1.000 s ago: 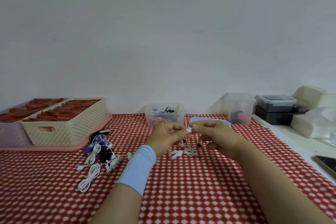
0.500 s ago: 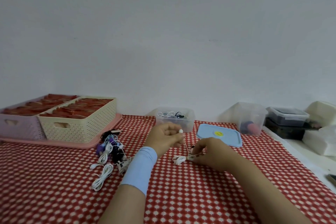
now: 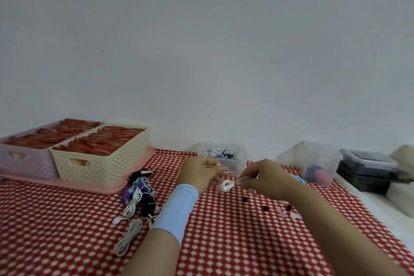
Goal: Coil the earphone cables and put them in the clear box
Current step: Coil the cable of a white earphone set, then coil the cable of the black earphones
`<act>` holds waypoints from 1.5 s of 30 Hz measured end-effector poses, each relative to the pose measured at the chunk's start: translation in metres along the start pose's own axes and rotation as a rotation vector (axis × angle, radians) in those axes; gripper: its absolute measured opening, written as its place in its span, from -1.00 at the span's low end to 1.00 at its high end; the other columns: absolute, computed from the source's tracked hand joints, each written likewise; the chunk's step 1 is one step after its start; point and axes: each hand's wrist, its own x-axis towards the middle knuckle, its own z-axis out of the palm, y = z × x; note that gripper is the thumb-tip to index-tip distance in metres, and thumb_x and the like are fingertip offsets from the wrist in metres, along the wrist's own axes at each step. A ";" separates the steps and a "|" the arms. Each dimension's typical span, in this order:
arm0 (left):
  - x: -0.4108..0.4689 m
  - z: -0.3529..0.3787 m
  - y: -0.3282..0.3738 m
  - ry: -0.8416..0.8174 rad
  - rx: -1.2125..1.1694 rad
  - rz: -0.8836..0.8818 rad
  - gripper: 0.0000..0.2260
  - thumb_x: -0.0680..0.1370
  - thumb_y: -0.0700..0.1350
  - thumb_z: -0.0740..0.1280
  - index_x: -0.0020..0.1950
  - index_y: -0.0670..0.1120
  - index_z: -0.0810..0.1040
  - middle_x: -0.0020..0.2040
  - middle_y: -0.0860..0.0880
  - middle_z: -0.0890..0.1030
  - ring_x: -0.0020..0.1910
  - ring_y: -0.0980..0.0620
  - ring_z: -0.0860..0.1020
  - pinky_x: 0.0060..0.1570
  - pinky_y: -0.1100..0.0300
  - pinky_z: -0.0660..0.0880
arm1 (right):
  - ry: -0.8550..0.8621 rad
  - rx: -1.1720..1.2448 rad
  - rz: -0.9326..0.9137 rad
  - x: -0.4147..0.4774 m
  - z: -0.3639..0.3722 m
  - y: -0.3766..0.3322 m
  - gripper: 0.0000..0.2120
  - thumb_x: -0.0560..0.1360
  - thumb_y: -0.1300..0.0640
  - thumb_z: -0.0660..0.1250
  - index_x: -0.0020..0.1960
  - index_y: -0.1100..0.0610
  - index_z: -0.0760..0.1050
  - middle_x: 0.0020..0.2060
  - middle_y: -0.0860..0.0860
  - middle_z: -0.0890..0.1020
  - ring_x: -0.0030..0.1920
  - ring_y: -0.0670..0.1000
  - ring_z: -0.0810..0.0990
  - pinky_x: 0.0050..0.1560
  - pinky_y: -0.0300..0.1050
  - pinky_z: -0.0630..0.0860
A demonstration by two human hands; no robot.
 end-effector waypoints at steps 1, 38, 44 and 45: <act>0.008 -0.002 0.006 0.016 0.005 0.003 -0.87 0.44 -0.25 0.51 -0.02 -0.19 0.69 -0.24 -0.11 0.72 -0.31 -0.04 0.69 -0.26 0.13 0.65 | 0.018 0.003 0.004 0.007 -0.007 -0.002 -0.96 0.47 -0.01 0.49 -0.13 -0.08 0.71 -0.21 -0.15 0.71 -0.15 -0.16 0.63 -0.08 -0.21 0.56; 0.050 -0.145 -0.001 -0.163 1.079 -0.050 -0.75 0.64 -0.20 0.23 0.25 -0.03 0.61 0.35 0.00 0.53 0.21 0.01 0.54 0.12 0.28 0.40 | -0.221 0.010 -0.231 0.109 0.063 -0.125 -0.84 0.54 0.19 0.40 0.05 0.02 0.72 0.01 -0.04 0.73 -0.25 -0.10 0.69 0.00 -0.13 0.66; 0.022 -0.183 -0.008 -0.172 1.243 -0.097 -0.64 0.62 -0.21 0.17 0.33 0.10 0.54 0.36 -0.03 0.51 0.27 -0.10 0.50 0.20 0.12 0.45 | -0.272 -0.042 -0.273 0.118 0.106 -0.158 -0.63 0.54 0.26 0.33 0.29 -0.02 0.62 0.19 -0.01 0.67 -0.15 -0.08 0.70 -0.01 -0.19 0.61; 0.021 -0.185 -0.010 -0.190 1.243 -0.122 -0.63 0.61 -0.21 0.18 0.37 0.08 0.50 0.33 -0.06 0.53 0.23 -0.11 0.52 0.17 0.11 0.47 | -0.277 -0.047 -0.285 0.120 0.112 -0.162 -0.61 0.54 0.25 0.33 0.32 -0.05 0.59 0.22 -0.04 0.66 -0.08 -0.08 0.67 0.09 -0.15 0.58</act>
